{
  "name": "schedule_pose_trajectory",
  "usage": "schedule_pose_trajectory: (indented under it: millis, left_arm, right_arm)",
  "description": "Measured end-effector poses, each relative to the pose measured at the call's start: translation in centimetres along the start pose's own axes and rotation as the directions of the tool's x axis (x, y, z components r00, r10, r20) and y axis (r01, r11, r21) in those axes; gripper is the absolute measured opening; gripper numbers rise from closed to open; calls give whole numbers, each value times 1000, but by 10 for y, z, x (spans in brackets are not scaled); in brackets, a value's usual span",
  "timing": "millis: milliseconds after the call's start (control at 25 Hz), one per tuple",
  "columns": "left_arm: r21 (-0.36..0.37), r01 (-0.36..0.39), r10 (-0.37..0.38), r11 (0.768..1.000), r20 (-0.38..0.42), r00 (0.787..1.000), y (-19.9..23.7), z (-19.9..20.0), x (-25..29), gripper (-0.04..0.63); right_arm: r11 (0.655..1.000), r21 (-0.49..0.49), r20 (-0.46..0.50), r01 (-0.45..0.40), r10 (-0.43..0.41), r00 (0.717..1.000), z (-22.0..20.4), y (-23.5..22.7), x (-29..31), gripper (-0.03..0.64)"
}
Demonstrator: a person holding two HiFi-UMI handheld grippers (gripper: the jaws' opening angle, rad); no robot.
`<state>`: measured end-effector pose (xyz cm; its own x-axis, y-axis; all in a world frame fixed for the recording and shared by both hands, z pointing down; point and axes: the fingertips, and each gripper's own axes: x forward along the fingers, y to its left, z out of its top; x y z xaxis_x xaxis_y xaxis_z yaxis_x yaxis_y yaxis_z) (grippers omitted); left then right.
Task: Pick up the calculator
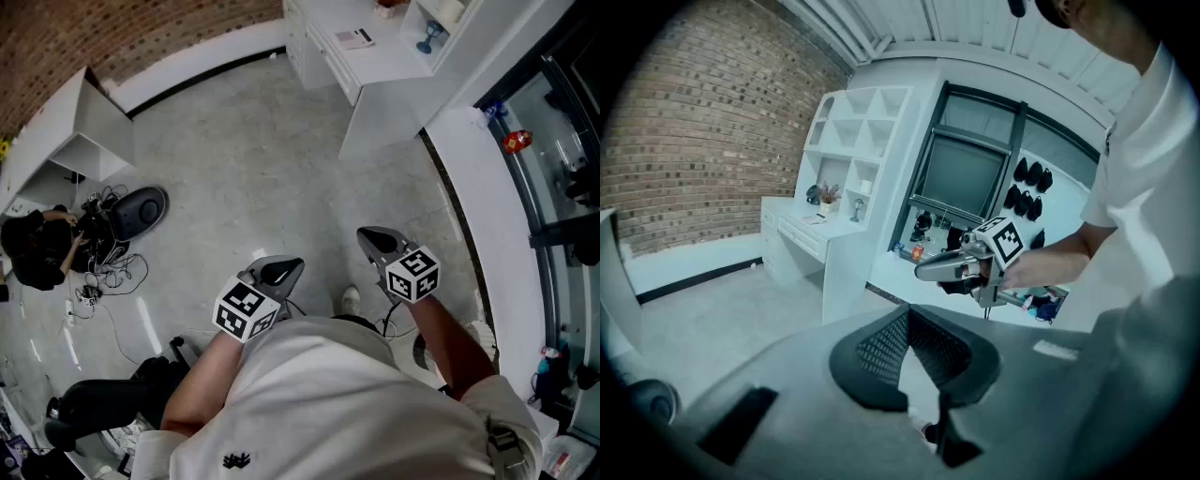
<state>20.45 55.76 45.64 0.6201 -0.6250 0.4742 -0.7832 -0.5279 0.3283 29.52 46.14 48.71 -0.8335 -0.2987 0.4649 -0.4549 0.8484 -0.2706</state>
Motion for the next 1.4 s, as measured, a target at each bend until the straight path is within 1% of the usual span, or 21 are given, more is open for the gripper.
schedule_pose_trajectory:
  millis: [160, 320, 440, 520, 640, 720, 840, 920, 1160, 1280, 1400]
  left_arm:
    - [-3, 8, -8, 1000, -9, 1000, 29, -14, -45, 6]
    - [-79, 48, -46, 996, 32, 998, 56, -16, -74, 6]
    - [-71, 52, -50, 996, 40, 998, 73, -15, -80, 6]
    - [-56, 58, -57, 997, 31, 998, 81, -15, -78, 6]
    - [-29, 65, -65, 997, 12, 998, 94, -8, -66, 6]
    - [-28, 65, -65, 997, 9, 998, 105, 0, -57, 6]
    - [-40, 56, -56, 998, -1, 998, 127, 12, -44, 6]
    - [-39, 52, -53, 998, -14, 999, 144, 27, -32, 6]
    - [4, 44, -43, 999, -61, 997, 191, 86, 13, 6]
    - [15, 38, -37, 999, -60, 998, 208, 116, 42, 6]
    - [10, 40, -40, 999, -61, 997, 222, 136, 67, 6]
  right_arm:
    - [1000, 2, 4, -4, 4, 1000, 10, 44, 34, 11]
    - [1000, -18, -4, -13, 13, 1000, 20, 82, 65, 11]
    - [1000, -19, -10, -12, 12, 1000, 27, 98, 80, 11]
    - [1000, -10, 1, 7, -7, 1000, 33, 95, 87, 12]
    - [999, 4, 36, 43, -43, 998, 46, 70, 95, 17]
    - [998, 15, 54, 55, -56, 997, 54, 49, 102, 135]
    - [997, 33, 73, 72, -75, 995, 70, 15, 117, 165]
    - [996, 50, 88, 80, -84, 993, 86, -14, 129, 167]
    - [994, 76, 102, 77, -85, 991, 135, -98, 160, 167]
    - [995, 68, 108, 79, -86, 990, 150, -136, 168, 159]
    - [994, 74, 109, 80, -88, 990, 158, -168, 181, 155]
